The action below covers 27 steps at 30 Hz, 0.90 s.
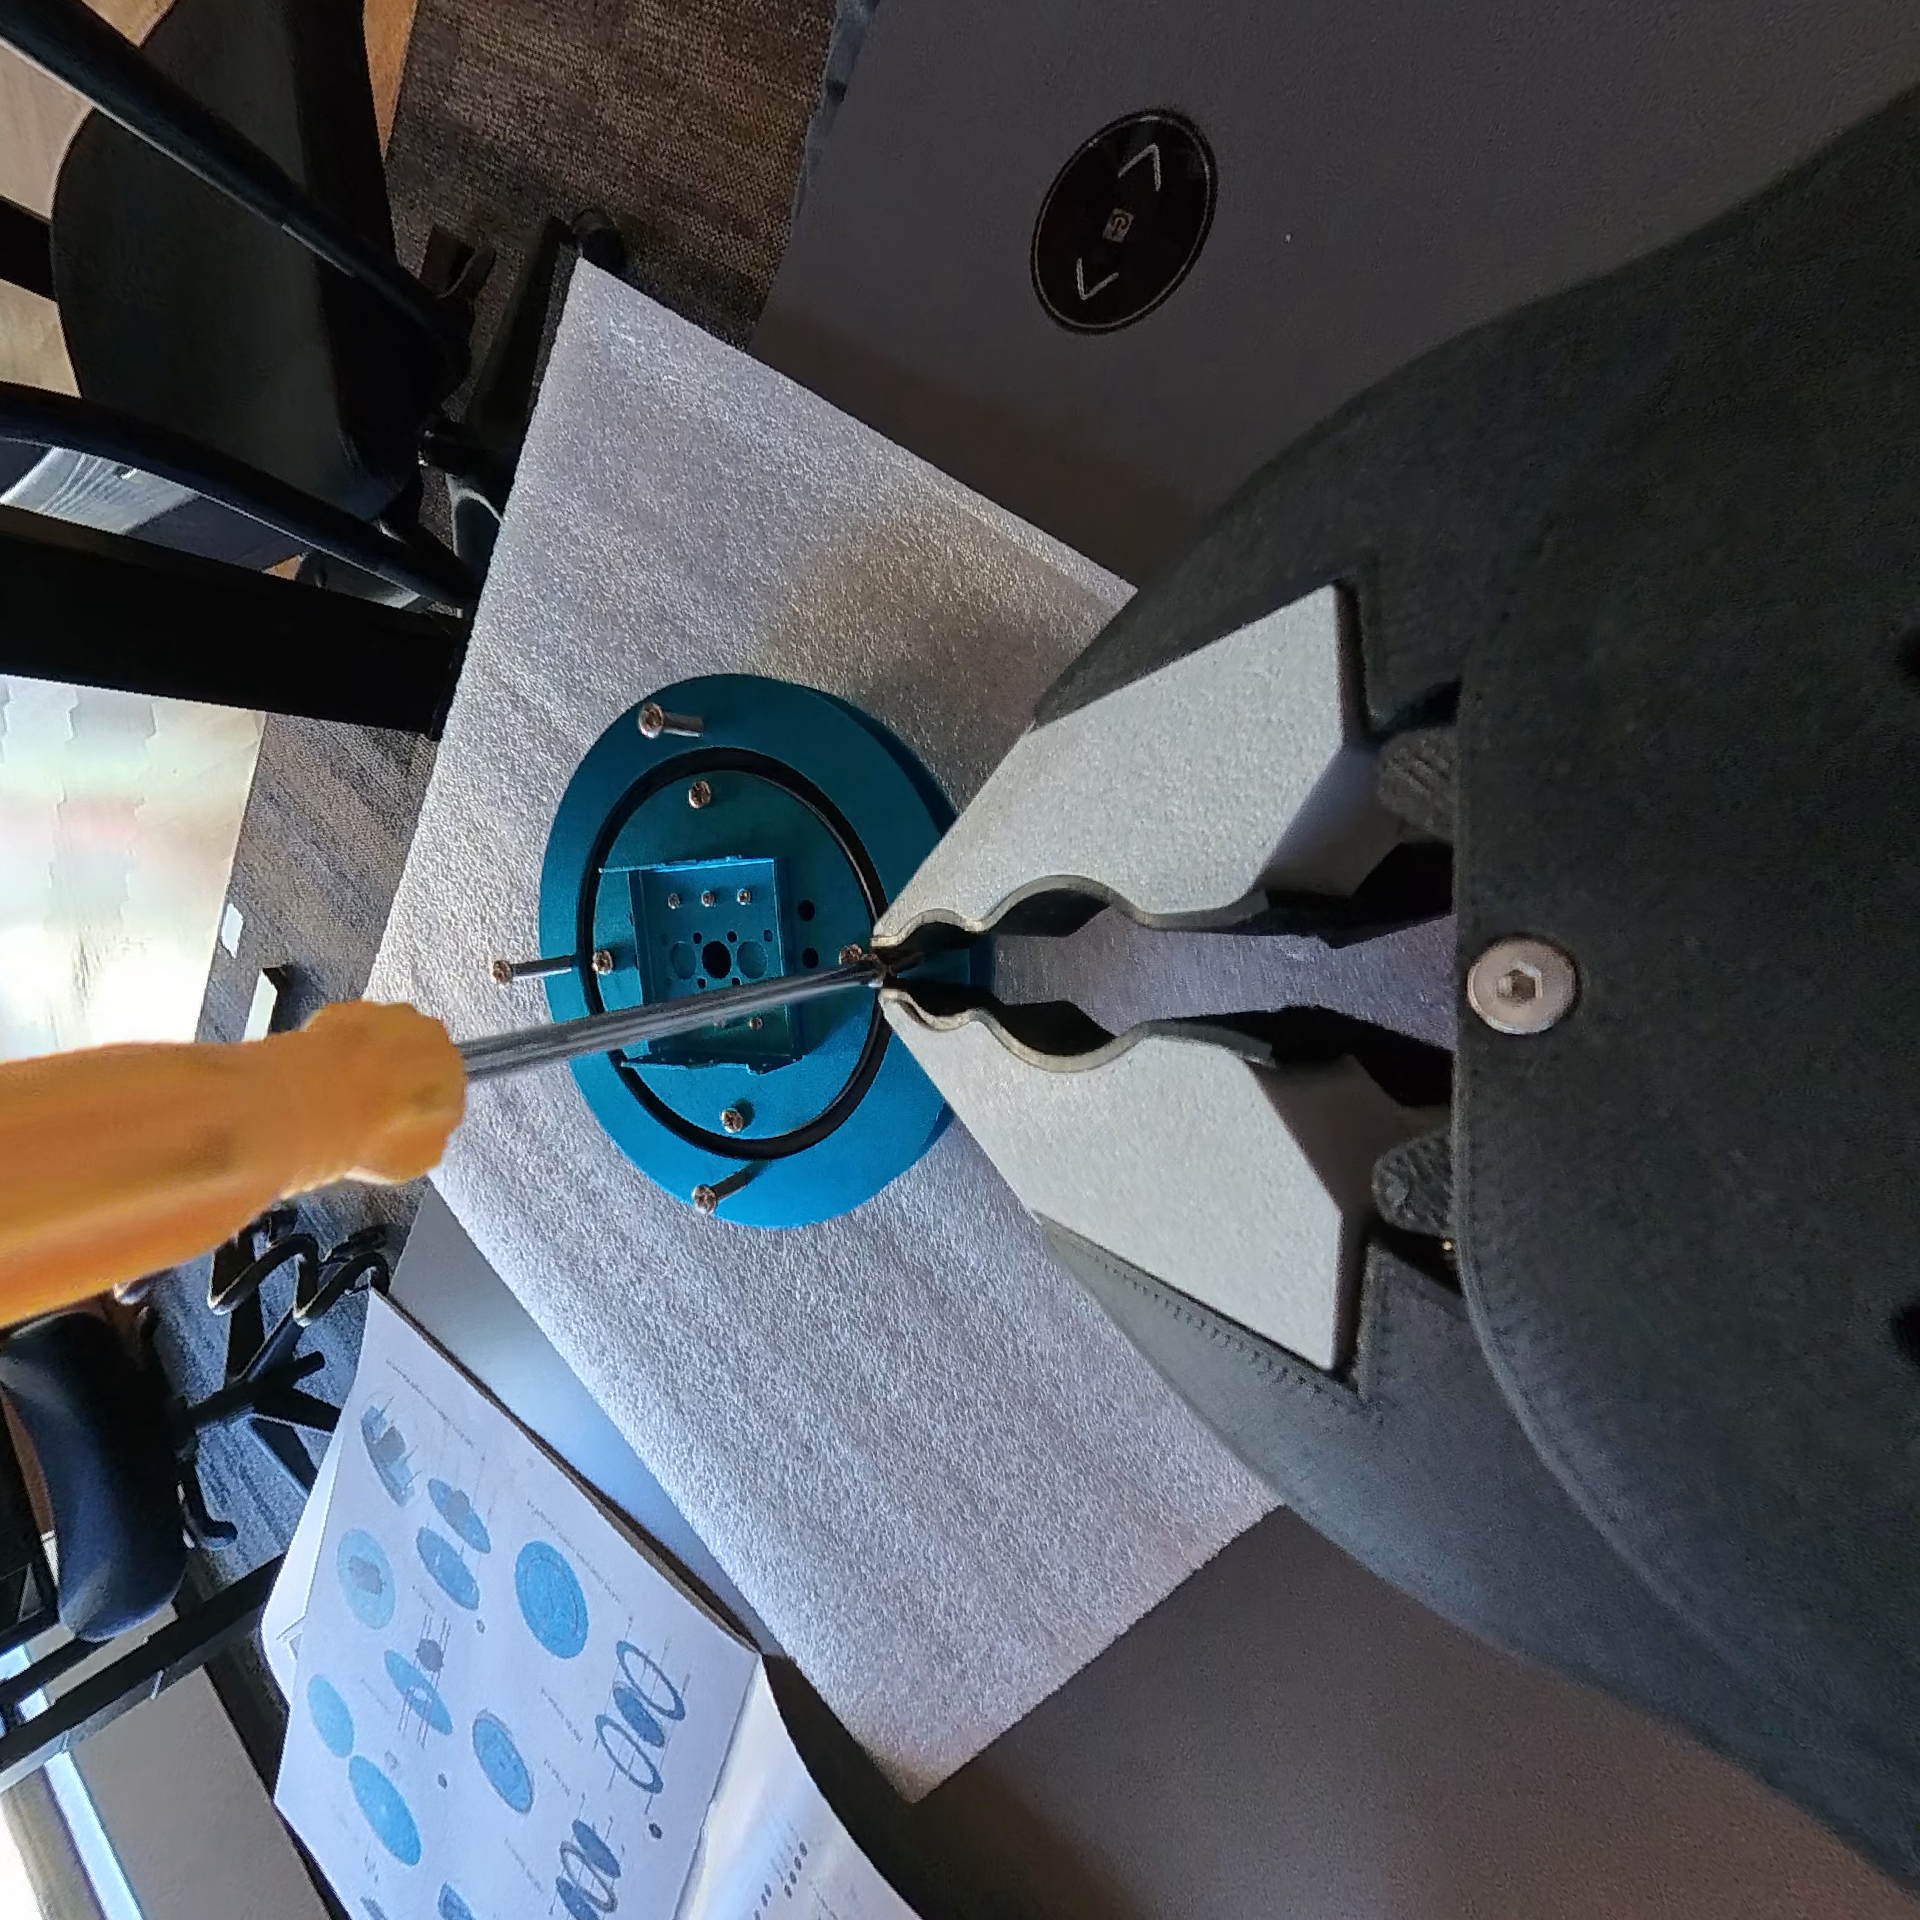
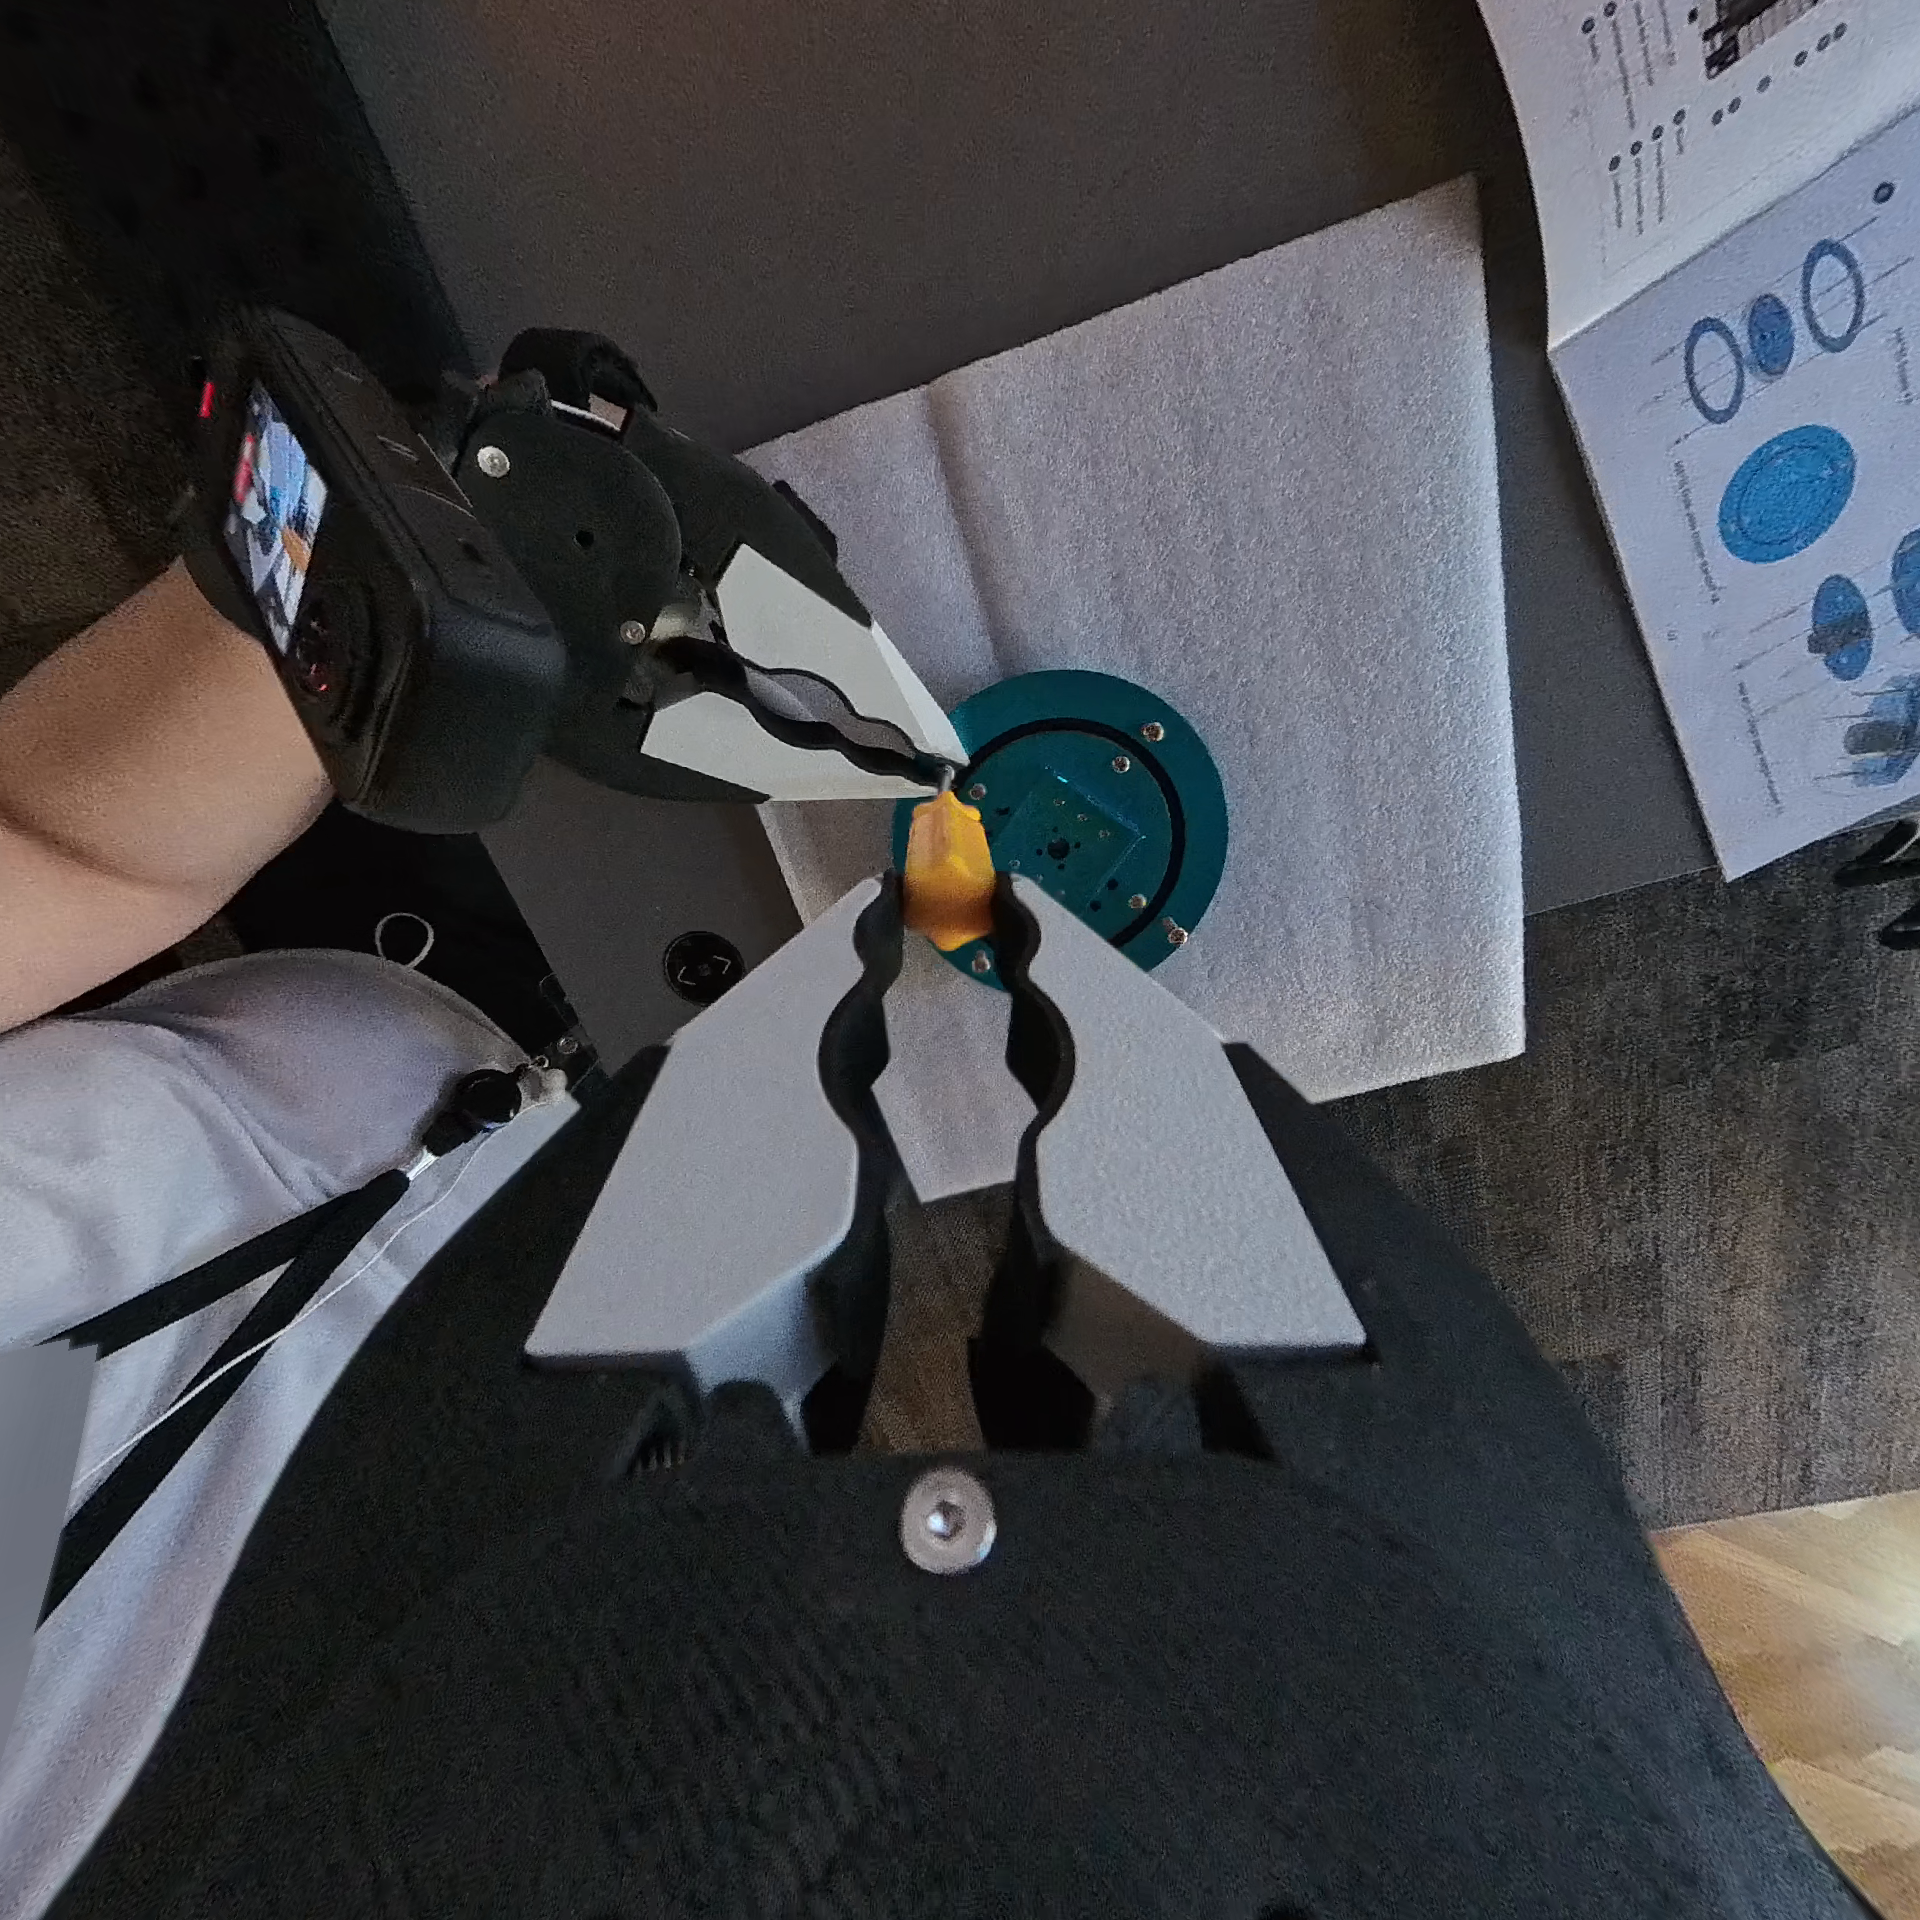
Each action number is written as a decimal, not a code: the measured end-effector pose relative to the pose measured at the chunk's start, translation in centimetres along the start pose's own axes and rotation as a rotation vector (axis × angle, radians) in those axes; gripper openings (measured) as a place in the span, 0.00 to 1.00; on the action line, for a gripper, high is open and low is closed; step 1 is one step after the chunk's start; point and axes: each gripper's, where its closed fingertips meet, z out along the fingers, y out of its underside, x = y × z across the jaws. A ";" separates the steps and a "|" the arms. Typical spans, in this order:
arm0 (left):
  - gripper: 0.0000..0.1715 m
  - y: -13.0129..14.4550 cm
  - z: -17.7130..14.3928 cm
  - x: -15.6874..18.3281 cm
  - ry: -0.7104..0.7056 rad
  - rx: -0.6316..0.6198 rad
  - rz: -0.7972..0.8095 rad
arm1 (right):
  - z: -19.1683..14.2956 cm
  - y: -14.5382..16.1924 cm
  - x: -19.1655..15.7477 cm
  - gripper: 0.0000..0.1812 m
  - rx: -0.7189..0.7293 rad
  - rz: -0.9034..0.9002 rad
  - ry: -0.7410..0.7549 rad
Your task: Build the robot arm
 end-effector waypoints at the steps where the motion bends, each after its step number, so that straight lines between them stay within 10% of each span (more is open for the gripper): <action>1: 0.02 0.0 0.0 0.1 0.003 0.001 0.004 | 0.0 0.1 0.0 0.09 -0.006 0.010 -0.008; 20: 0.01 -4.3 -1.7 -0.6 -0.010 0.223 -0.026 | 0.1 -0.4 -0.3 0.09 0.037 -0.099 -0.066; 27: 0.01 -4.3 -1.8 -0.6 -0.003 0.230 -0.032 | -3.4 -3.2 0.0 0.19 0.666 -0.409 -0.138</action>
